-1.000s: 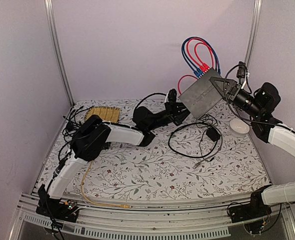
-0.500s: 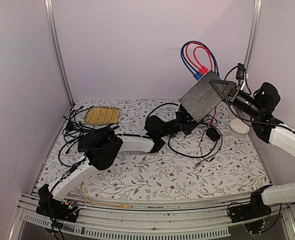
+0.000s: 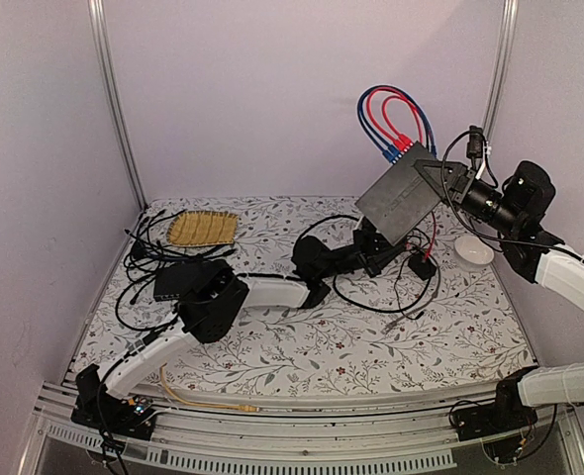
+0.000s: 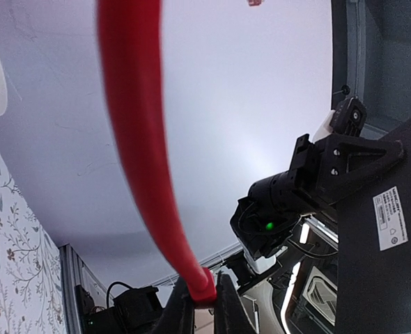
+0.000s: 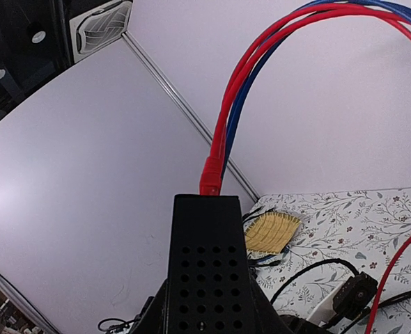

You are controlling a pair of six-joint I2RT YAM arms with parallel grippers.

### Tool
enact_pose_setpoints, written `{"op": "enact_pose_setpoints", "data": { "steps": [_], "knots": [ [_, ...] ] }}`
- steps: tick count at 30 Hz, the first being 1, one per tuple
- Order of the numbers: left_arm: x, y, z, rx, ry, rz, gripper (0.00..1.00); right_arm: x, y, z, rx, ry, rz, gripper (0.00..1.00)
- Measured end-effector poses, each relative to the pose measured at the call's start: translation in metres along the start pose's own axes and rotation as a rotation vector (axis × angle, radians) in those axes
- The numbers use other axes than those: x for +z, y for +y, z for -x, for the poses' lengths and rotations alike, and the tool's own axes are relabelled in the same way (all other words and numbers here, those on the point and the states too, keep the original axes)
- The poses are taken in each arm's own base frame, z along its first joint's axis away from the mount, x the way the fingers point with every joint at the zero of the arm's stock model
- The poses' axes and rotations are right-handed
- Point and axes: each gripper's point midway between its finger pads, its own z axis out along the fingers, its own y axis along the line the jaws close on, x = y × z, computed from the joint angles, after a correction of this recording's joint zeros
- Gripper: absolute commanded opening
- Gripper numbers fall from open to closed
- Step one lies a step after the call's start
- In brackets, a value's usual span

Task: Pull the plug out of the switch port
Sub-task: Place the connector at the corner of the board.

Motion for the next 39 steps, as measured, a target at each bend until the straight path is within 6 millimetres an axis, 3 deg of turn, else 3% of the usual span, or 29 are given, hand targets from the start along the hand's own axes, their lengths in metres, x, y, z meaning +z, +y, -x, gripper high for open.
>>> {"op": "enact_pose_setpoints", "data": {
  "steps": [6, 10, 13, 16, 18, 22, 28, 39],
  "knots": [
    [-0.004, 0.018, -0.002, -0.041, -0.005, 0.035, 0.01, 0.000, -0.001, -0.001, 0.000, 0.004, -0.005, 0.01],
    [-0.010, 0.036, -0.005, -0.079, -0.011, 0.064, 0.21, 0.000, -0.002, -0.001, 0.000, 0.002, -0.009, 0.01],
    [-0.014, 0.045, -0.006, -0.107, -0.016, 0.083, 0.48, 0.000, -0.003, -0.001, 0.003, 0.004, -0.014, 0.02],
    [-0.015, 0.048, -0.006, -0.132, -0.019, 0.092, 0.69, 0.000, -0.004, -0.002, 0.006, 0.006, -0.018, 0.02],
    [-0.015, 0.051, -0.006, -0.143, -0.020, 0.100, 0.78, 0.000, -0.005, -0.003, 0.008, 0.007, -0.021, 0.01],
    [-0.022, 0.066, -0.010, -0.178, -0.022, 0.142, 0.84, 0.000, -0.006, -0.003, 0.012, 0.010, -0.026, 0.02],
    [-0.050, 0.111, -0.024, -0.257, -0.040, 0.325, 0.85, 0.000, -0.007, -0.004, 0.015, 0.013, -0.031, 0.02],
    [-0.031, 0.064, -0.025, -0.158, -0.003, 0.359, 0.87, 0.000, -0.009, -0.004, 0.021, 0.013, -0.043, 0.01]
  ]
}}
